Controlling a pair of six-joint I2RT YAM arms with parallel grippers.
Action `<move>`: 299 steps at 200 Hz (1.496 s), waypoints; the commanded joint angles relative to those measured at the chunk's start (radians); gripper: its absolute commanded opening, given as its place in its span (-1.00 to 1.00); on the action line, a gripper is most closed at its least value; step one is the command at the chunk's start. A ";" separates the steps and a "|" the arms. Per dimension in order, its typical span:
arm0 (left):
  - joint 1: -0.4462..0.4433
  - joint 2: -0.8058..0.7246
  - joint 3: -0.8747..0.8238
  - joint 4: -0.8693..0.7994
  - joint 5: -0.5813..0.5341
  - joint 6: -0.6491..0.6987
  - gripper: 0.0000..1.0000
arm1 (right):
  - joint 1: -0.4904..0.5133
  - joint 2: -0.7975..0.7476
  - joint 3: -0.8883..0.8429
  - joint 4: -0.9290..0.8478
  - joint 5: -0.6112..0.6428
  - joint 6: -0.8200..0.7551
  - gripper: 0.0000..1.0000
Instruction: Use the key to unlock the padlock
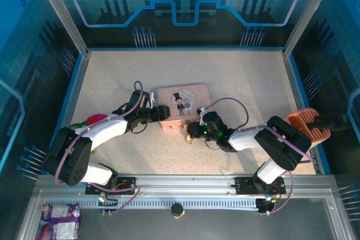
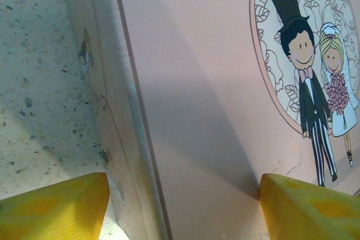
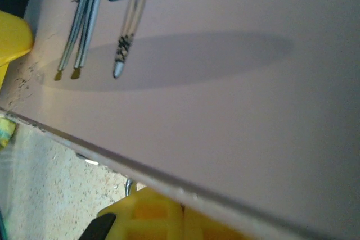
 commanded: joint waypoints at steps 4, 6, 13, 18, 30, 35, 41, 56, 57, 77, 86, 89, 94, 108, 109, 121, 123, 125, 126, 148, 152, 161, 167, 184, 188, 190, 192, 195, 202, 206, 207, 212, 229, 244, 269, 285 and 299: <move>-0.003 0.021 -0.044 -0.010 -0.006 -0.028 0.41 | 0.059 -0.023 -0.010 -0.045 0.204 0.170 -1.00; -0.003 0.019 -0.047 -0.007 -0.007 -0.031 0.41 | 0.062 -0.023 -0.013 -0.038 0.209 0.178 -1.00; -0.003 0.010 -0.054 -0.002 -0.012 -0.035 0.40 | 0.070 -0.019 -0.021 -0.012 0.224 0.209 -1.00; -0.004 0.003 -0.059 0.000 -0.015 -0.037 0.39 | 0.076 -0.015 -0.027 0.003 0.238 0.236 -1.00; -0.004 -0.014 -0.068 -0.003 -0.028 -0.036 0.39 | 0.095 -0.005 -0.040 0.045 0.281 0.286 -1.00; -0.005 -0.020 -0.072 -0.005 -0.032 -0.037 0.39 | 0.101 -0.003 -0.044 0.056 0.302 0.302 -1.00; -0.004 -0.027 -0.074 -0.006 -0.039 -0.039 0.39 | 0.111 0.001 -0.046 0.061 0.327 0.321 -1.00; -0.004 -0.034 -0.081 -0.002 -0.039 -0.048 0.37 | 0.132 0.003 -0.052 0.068 0.392 0.365 -1.00; -0.005 -0.034 -0.083 -0.001 -0.039 -0.048 0.37 | 0.132 0.003 -0.053 0.069 0.396 0.368 -1.00; -0.017 -0.039 -0.097 0.013 -0.041 -0.073 0.35 | 0.147 -0.013 -0.065 0.074 0.473 0.403 -1.00; -0.028 -0.041 -0.106 0.026 -0.047 -0.084 0.34 | 0.151 -0.027 -0.069 0.064 0.505 0.413 -1.00; -0.033 -0.042 -0.109 0.030 -0.049 -0.088 0.34 | 0.152 -0.033 -0.069 0.059 0.514 0.415 -1.00; -0.039 -0.042 -0.113 0.034 -0.055 -0.095 0.34 | 0.153 -0.044 -0.071 0.051 0.527 0.418 -1.00; -0.059 -0.043 -0.123 0.048 -0.070 -0.114 0.34 | 0.153 -0.080 -0.073 0.015 0.565 0.426 -1.00; -0.061 -0.043 -0.124 0.050 -0.072 -0.115 0.34 | 0.153 -0.082 -0.073 0.013 0.567 0.425 -1.00; -0.079 -0.046 -0.132 0.064 -0.087 -0.127 0.33 | 0.153 -0.115 -0.074 -0.013 0.590 0.422 -1.00; -0.081 -0.046 -0.133 0.065 -0.090 -0.131 0.33 | 0.152 -0.120 -0.075 -0.017 0.595 0.422 -1.00; -0.084 -0.046 -0.133 0.065 -0.094 -0.132 0.33 | 0.153 -0.124 -0.076 -0.020 0.600 0.422 -1.00; -0.086 -0.046 -0.134 0.066 -0.095 -0.132 0.33 | 0.153 -0.127 -0.076 -0.021 0.602 0.422 -1.00; -0.118 -0.050 -0.140 0.079 -0.126 -0.157 0.33 | 0.150 -0.171 -0.087 -0.031 0.642 0.424 -1.00; -0.124 -0.049 -0.141 0.081 -0.130 -0.162 0.33 | 0.148 -0.176 -0.089 -0.029 0.646 0.430 -1.00; -0.134 -0.050 -0.143 0.085 -0.140 -0.170 0.33 | 0.142 -0.178 -0.101 0.003 0.643 0.439 -1.00; -0.142 -0.050 -0.143 0.085 -0.147 -0.178 0.33 | 0.135 -0.174 -0.111 0.052 0.632 0.437 -1.00; -0.153 -0.055 -0.159 0.107 -0.153 -0.202 0.33 | 0.121 -0.163 -0.123 0.134 0.605 0.449 -1.00; -0.155 -0.057 -0.161 0.112 -0.155 -0.207 0.33 | 0.120 -0.161 -0.121 0.135 0.600 0.458 -1.00; -0.156 -0.059 -0.163 0.113 -0.157 -0.208 0.33 | 0.119 -0.161 -0.121 0.134 0.598 0.461 -1.00; -0.157 -0.060 -0.164 0.114 -0.158 -0.209 0.33 | 0.117 -0.161 -0.120 0.134 0.596 0.466 -1.00; -0.157 -0.061 -0.164 0.115 -0.161 -0.210 0.32 | 0.116 -0.160 -0.119 0.133 0.593 0.469 -1.00; -0.162 -0.063 -0.164 0.112 -0.167 -0.211 0.33 | 0.115 -0.160 -0.119 0.138 0.592 0.472 -1.00; -0.163 -0.065 -0.163 0.110 -0.170 -0.212 0.33 | 0.114 -0.160 -0.117 0.137 0.595 0.471 -1.00; -0.163 -0.065 -0.163 0.110 -0.170 -0.212 0.33 | 0.114 -0.159 -0.116 0.137 0.595 0.472 -1.00; -0.164 -0.066 -0.163 0.108 -0.174 -0.213 0.33 | 0.113 -0.161 -0.117 0.134 0.601 0.474 -1.00; -0.167 -0.073 -0.165 0.108 -0.178 -0.216 0.33 | 0.095 -0.164 -0.121 0.110 0.608 0.502 -1.00; -0.167 -0.070 -0.168 0.115 -0.179 -0.217 0.33 | 0.065 -0.145 -0.142 0.159 0.579 0.533 -1.00; -0.169 -0.055 -0.169 0.128 -0.175 -0.219 0.33 | 0.035 -0.100 -0.159 0.230 0.542 0.581 -1.00; -0.168 -0.043 -0.163 0.131 -0.174 -0.219 0.33 | 0.024 -0.062 -0.170 0.318 0.527 0.583 -1.00; -0.169 -0.033 -0.158 0.135 -0.174 -0.219 0.33 | 0.017 -0.042 -0.177 0.351 0.523 0.589 -1.00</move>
